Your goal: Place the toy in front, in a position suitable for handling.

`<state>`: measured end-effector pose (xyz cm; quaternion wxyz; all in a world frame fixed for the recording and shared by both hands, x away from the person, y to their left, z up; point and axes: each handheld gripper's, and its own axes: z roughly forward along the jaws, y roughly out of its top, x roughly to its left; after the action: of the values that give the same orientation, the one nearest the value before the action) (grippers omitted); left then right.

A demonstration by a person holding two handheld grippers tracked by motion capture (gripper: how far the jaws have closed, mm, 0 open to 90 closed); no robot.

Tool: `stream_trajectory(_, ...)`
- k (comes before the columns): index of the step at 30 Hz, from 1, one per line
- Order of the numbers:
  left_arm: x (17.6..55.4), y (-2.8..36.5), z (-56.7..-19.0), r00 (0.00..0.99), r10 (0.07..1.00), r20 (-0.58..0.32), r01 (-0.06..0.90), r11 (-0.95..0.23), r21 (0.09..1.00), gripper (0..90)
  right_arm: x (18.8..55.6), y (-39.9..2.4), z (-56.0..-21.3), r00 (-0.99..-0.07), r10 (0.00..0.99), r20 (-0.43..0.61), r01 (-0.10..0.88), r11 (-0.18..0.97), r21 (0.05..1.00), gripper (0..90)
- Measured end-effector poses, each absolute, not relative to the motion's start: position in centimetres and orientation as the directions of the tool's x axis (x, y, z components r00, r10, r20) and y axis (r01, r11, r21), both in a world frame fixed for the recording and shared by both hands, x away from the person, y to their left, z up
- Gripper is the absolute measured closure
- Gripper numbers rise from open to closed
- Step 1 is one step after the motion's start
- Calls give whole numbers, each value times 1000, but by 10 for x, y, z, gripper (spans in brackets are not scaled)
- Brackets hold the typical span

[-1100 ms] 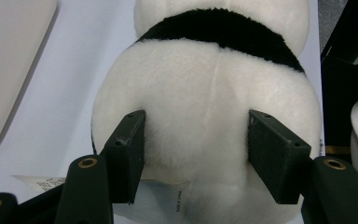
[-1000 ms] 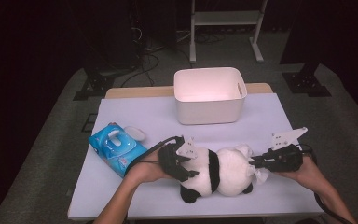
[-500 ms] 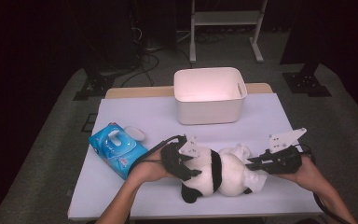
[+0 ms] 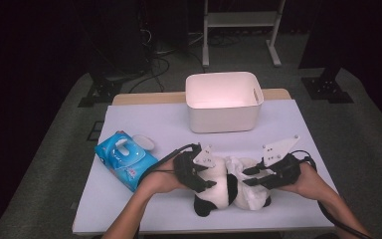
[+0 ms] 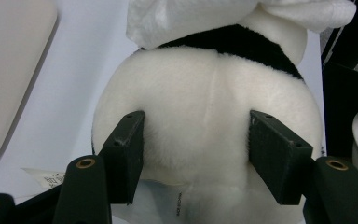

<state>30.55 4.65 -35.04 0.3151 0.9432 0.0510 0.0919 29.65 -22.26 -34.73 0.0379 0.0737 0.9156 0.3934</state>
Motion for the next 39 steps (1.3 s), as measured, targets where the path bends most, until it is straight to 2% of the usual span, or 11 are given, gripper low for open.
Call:
stream_trajectory(6,305,46,-350,978,156,140,40,-796,603,383,291,-235,-343,-981,192,-28,111,672,732,654)
stream_trajectory(12,305,45,-350,978,155,137,42,-797,602,382,290,-225,-354,-983,178,-43,96,698,709,677)
stream_trajectory(20,306,46,-350,976,161,149,39,-793,607,367,295,-193,-361,-989,128,-70,42,713,699,796)
stream_trajectory(28,295,59,-333,977,146,155,9,-755,656,295,298,-214,-360,-981,184,-68,85,711,698,815)
stream_trajectory(35,296,63,-345,980,146,135,22,-756,654,297,301,-233,-361,-974,222,-48,125,701,702,815)
stream_trajectory(39,299,56,-355,980,138,145,10,-756,654,333,301,-236,-361,-971,235,-41,140,700,700,816)
